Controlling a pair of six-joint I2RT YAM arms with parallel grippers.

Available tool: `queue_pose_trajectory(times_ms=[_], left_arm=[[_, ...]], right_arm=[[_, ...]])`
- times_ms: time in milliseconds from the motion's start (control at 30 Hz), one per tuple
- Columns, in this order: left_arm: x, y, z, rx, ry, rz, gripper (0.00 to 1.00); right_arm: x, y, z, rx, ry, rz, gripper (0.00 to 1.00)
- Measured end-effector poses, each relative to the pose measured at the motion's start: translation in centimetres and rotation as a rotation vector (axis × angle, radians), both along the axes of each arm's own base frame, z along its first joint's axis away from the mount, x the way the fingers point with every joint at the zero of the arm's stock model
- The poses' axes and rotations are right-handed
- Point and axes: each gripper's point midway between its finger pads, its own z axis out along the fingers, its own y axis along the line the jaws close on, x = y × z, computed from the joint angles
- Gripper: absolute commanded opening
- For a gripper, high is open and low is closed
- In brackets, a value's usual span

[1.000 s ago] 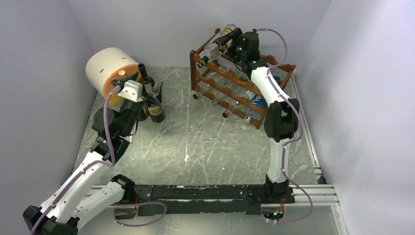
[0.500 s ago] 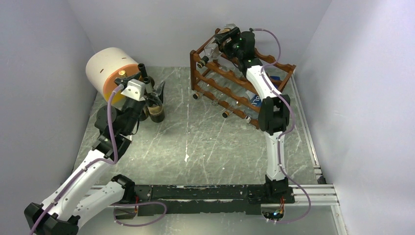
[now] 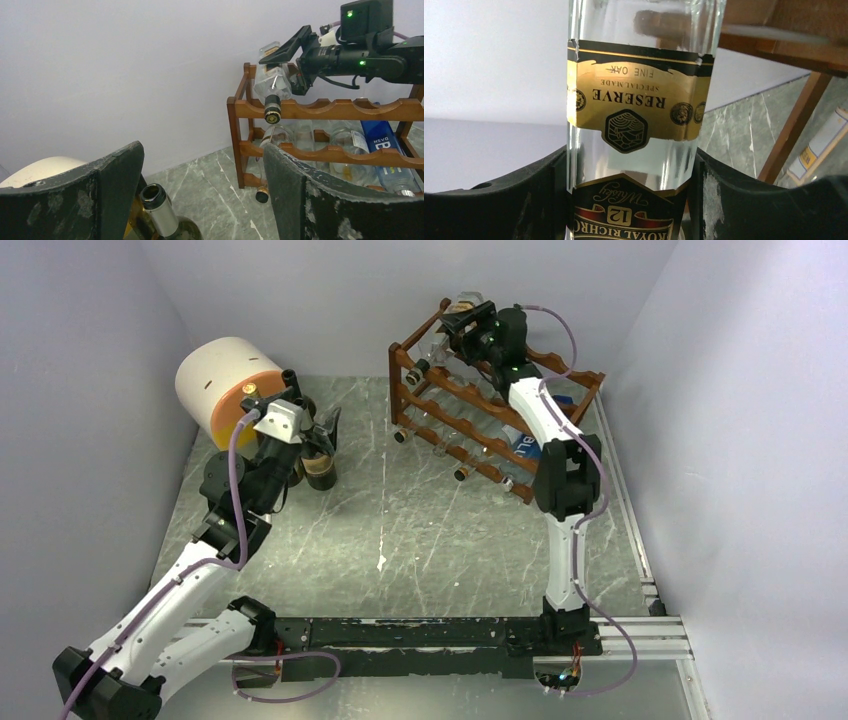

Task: Take the wine bottle off the wine rack

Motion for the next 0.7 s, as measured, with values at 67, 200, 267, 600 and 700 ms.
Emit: queue_pose_trajectory(times_ms=[67,200,267,600,700], left_arm=[[0.1,0.0,-0.1,-0.001,0.003,-0.001,0.92],[0.1,-0.1,-0.1,-0.004,0.006,-0.002,0.92],[0.1,-0.1,-0.2,-0.006,0.008,-0.003,0.92],[0.1,-1.1,-0.6,-0.013,0.025,-0.054,0.93],[-0.3,-2.1,-0.6,-0.020,0.028,-0.114,0.94]], right_arm=[[-1.1,-0.1,0.4,0.002,0.005,0.009,0.09],[-2.9,-2.0,2.5,0.011,-0.004,0.004,0.00],[-3.9,-3.4,4.0,0.015,-0.019,-0.008,0.00],[-16.2,-7.4,10.9,0.117,-0.117,0.022,0.00],[-20.8,-6.6,11.3,0.145,-0.113,0.065,0.00]])
